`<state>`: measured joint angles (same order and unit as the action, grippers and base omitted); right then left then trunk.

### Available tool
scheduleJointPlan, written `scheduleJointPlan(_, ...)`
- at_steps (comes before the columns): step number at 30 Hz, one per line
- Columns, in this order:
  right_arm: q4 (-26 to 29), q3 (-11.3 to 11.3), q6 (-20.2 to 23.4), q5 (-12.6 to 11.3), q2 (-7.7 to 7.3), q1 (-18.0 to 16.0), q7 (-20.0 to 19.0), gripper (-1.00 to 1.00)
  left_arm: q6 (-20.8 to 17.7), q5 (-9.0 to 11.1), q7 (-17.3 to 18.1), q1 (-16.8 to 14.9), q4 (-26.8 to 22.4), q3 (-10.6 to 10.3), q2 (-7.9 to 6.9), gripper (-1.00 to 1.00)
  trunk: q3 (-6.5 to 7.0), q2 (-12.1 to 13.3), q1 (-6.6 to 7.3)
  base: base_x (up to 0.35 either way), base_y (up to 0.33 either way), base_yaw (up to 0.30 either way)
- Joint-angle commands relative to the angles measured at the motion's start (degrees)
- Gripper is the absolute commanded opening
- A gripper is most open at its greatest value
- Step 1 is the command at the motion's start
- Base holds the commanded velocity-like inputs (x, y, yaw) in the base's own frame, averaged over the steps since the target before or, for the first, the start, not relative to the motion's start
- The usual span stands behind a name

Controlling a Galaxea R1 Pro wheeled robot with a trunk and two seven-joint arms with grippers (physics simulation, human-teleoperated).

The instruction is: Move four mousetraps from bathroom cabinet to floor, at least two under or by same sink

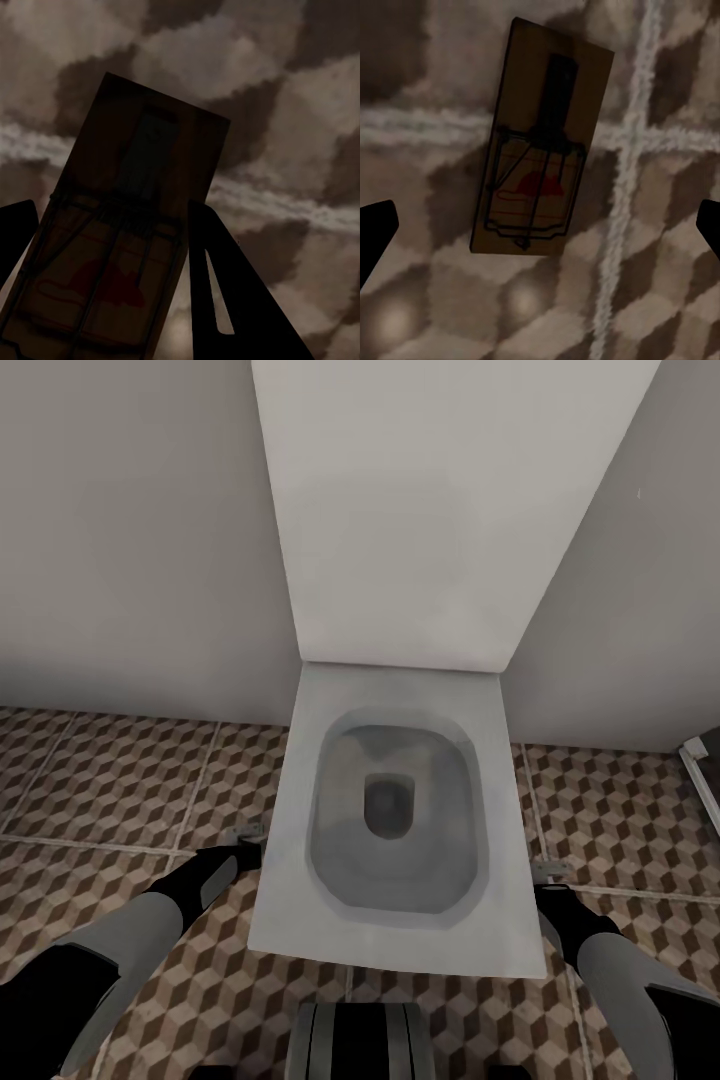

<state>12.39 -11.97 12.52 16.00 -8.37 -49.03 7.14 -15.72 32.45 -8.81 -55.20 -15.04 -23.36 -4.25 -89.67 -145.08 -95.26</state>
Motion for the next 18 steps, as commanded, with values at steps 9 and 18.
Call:
scheduleJointPlan(9, 0.21, -0.33, 0.32, 0.61, 0.02, -0.01, -0.02, 1.0, -0.36, 0.6, -0.48, 0.0, -0.12, -0.41, -0.06, -1.0, -1.14, -0.08, -0.12, 0.0, 0.0, 0.0)
scheduleJointPlan(18, 0.26, -0.36, 0.32, 0.61, 0.02, -0.01, -0.02, 1.0, -0.37, 0.6, -0.59, 0.0, -0.08, -0.32, -0.12, -1.0, -2.47, -0.16, -0.27, 0.0, 0.0, 0.0)
